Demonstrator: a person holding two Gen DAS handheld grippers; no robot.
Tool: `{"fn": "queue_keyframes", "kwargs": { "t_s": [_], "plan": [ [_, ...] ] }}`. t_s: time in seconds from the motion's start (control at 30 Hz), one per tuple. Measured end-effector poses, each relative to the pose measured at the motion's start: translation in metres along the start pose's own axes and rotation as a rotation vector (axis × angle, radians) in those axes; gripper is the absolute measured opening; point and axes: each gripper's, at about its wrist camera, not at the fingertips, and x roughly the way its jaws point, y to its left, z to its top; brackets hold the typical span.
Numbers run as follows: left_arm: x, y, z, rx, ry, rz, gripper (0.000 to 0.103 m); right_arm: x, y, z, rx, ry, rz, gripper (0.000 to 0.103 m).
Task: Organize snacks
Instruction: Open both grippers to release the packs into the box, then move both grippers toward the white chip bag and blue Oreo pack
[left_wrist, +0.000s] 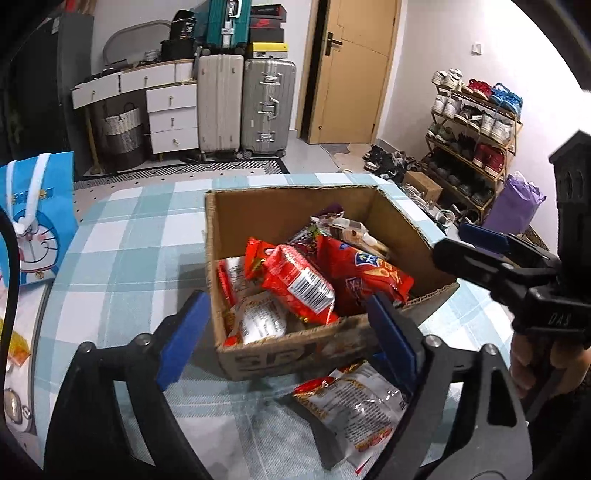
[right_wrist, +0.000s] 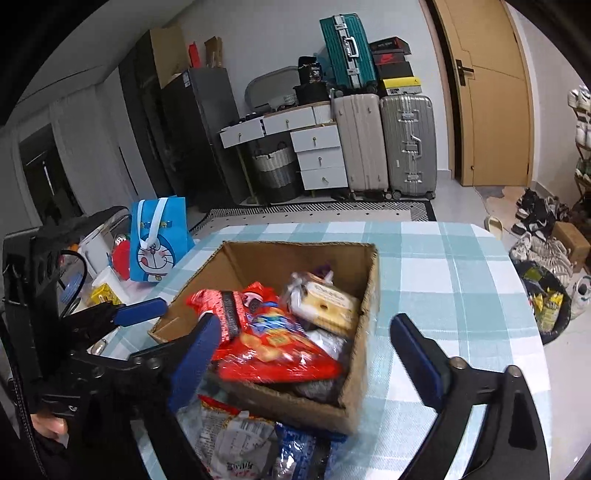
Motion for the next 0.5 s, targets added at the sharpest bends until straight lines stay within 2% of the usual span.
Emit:
{"fn": "queue_keyframes", "kwargs": {
  "t_s": [0.13, 0.3, 0.5],
  "plan": [
    [-0.012, 0.006, -0.007, -0.027, 0.002, 0.003, 0.102, -0.012, -0.004, -0.004, 0.019, -0.010, -0.024, 0.102],
    [-0.024, 0.008, -0.020, -0.029, 0.012, 0.015, 0.102, -0.020, -0.005, -0.017, 0.029, 0.022, -0.043, 0.102],
    [-0.027, 0.006, -0.043, -0.065, 0.054, 0.021, 0.102, -0.021, -0.006, -0.048, 0.049, 0.088, -0.062, 0.102]
  ]
}}
